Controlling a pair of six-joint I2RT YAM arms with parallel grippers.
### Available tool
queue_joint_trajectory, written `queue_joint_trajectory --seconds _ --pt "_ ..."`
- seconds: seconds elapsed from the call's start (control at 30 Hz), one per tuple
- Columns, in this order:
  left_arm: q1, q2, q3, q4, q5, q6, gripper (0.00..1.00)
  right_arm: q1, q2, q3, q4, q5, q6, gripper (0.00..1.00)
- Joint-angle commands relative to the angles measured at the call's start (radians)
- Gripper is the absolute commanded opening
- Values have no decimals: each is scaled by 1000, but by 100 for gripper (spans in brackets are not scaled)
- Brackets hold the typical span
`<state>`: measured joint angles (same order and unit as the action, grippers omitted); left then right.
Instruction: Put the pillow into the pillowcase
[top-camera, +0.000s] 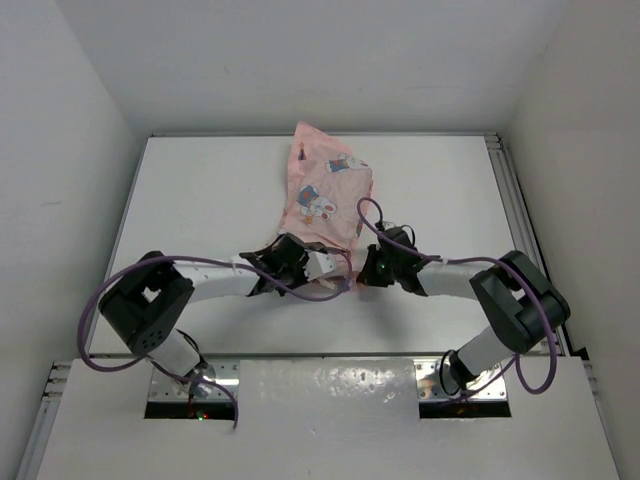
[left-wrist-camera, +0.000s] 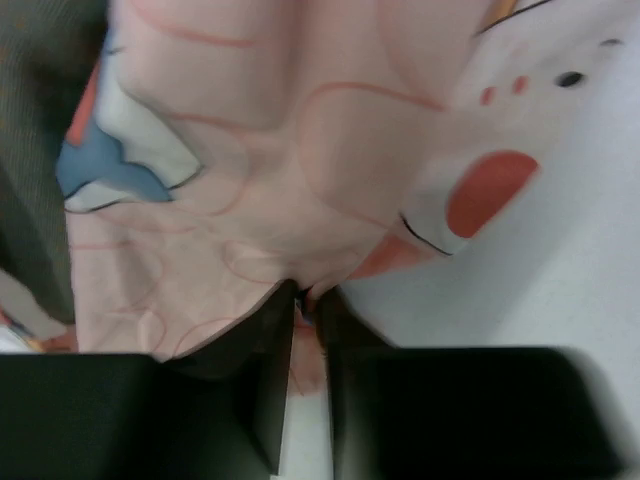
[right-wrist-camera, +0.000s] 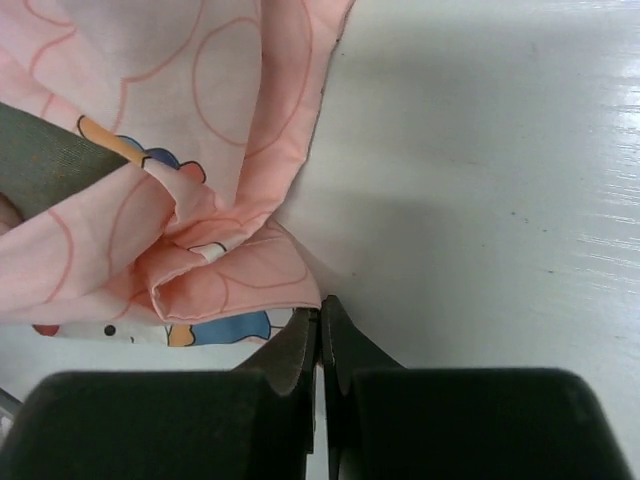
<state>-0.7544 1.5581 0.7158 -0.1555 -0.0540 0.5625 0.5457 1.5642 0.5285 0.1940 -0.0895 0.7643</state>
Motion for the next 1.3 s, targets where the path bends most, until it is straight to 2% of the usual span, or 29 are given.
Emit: queue_joint_trajectory --seconds 0.0,0.03,0.13,0.23,0.27,0.3,0.37,0.43,0.47,0.53,0.57,0.6,0.67,0.73,0.83,0.97,1.27 --pt "32 14 -26 25 -47 8 14 7 -26 -19 36 11 41 0" --pt "36 8 -23 14 -47 13 0 3 -39 -22 45 5 49 0" --pt "58 -70 11 -84 -37 42 0 -6 -133 -10 51 -26 90 0" --pt "85 -165 143 -269 -44 91 0 -6 -280 42 47 -20 124 0" --pt "101 -176 269 -394 -43 99 0 -6 -317 68 29 -12 127 0" --pt "108 -193 334 -456 -37 118 0 -6 -373 143 15 -4 118 0" --pt "127 -193 563 -605 -35 143 0 -3 -407 250 -36 0 87 0" --pt "136 -159 733 -746 -46 169 0 2 -431 431 -122 0 35 0" --pt "136 -149 901 -775 -49 180 0 6 -435 483 -142 0 17 0" --pt "135 -122 1055 -832 -58 212 0 11 -441 641 -189 16 -23 0" --pt "129 -115 1199 -842 -64 220 0 11 -443 689 -223 23 -36 0" --pt "127 -99 1264 -849 -78 240 0 11 -443 778 -235 30 -68 0" --pt "101 -87 1422 -848 -110 260 0 23 -443 855 -266 49 -98 0" --pt "75 -93 1505 -801 -171 292 0 49 -449 941 -283 85 -140 0" --pt "50 -108 1588 -751 -219 321 0 77 -463 1002 -284 114 -177 0" --pt "30 -136 1602 -717 -280 356 0 88 -487 1029 -303 148 -195 0" --pt "30 -164 1548 -708 -317 384 0 112 -566 856 -285 208 -146 0"
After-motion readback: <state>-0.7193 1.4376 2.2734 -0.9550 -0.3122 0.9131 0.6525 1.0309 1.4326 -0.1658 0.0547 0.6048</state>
